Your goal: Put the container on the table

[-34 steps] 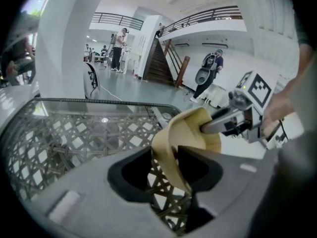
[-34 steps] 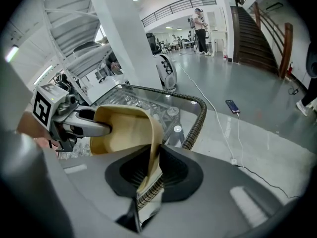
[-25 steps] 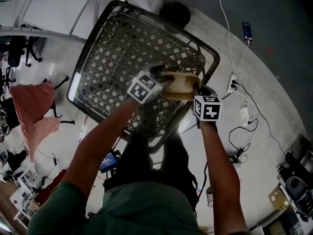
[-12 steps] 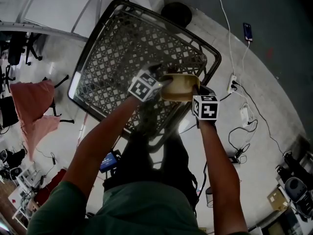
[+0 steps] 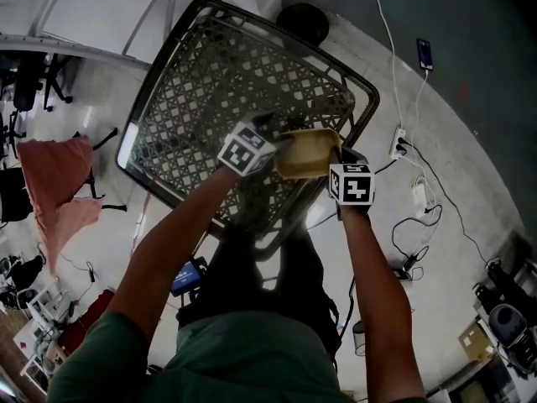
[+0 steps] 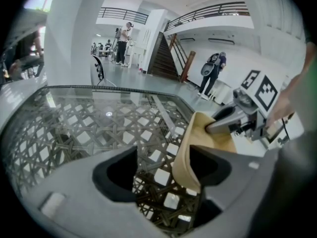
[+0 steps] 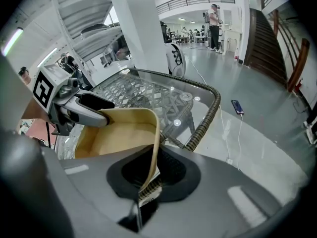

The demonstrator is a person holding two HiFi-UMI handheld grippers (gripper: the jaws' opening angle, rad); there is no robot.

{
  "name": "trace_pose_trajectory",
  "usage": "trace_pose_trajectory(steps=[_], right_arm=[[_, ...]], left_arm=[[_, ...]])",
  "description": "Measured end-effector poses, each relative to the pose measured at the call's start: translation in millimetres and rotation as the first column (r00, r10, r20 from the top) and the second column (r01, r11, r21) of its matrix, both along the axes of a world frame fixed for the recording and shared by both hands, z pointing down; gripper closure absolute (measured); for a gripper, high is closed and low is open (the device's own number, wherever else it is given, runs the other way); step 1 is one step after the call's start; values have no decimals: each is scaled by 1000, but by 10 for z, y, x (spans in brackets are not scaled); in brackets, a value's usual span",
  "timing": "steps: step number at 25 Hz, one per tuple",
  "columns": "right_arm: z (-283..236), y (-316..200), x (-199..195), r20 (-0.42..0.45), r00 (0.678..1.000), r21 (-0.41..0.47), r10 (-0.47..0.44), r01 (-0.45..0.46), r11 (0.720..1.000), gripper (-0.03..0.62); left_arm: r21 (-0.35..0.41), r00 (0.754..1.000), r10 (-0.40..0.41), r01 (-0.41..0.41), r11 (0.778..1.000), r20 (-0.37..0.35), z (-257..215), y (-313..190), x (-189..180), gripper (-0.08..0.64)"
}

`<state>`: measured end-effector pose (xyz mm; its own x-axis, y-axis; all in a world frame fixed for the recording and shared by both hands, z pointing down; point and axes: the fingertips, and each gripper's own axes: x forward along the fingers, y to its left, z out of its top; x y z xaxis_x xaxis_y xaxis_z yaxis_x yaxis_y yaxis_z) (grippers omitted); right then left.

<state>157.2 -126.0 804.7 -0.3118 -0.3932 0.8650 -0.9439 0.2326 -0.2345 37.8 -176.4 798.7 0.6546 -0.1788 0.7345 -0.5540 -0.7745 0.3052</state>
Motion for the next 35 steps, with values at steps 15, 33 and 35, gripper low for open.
trace_pose_trajectory(steps=[15, 33, 35], right_arm=[[-14, 47, 5, -3, 1000, 2, 20, -20, 1000, 572], [-64, 93, -270, 37, 998, -16, 42, -42, 999, 571], [-79, 85, -294, 38, 998, -15, 41, -40, 999, 571]], left_arm=[[-78, 995, 20, -28, 997, -103, -107, 262, 19, 375], [-94, 990, -20, 8, 996, -137, -228, 283, -289, 513], [-91, 991, -21, 8, 996, -135, -247, 272, -310, 514]])
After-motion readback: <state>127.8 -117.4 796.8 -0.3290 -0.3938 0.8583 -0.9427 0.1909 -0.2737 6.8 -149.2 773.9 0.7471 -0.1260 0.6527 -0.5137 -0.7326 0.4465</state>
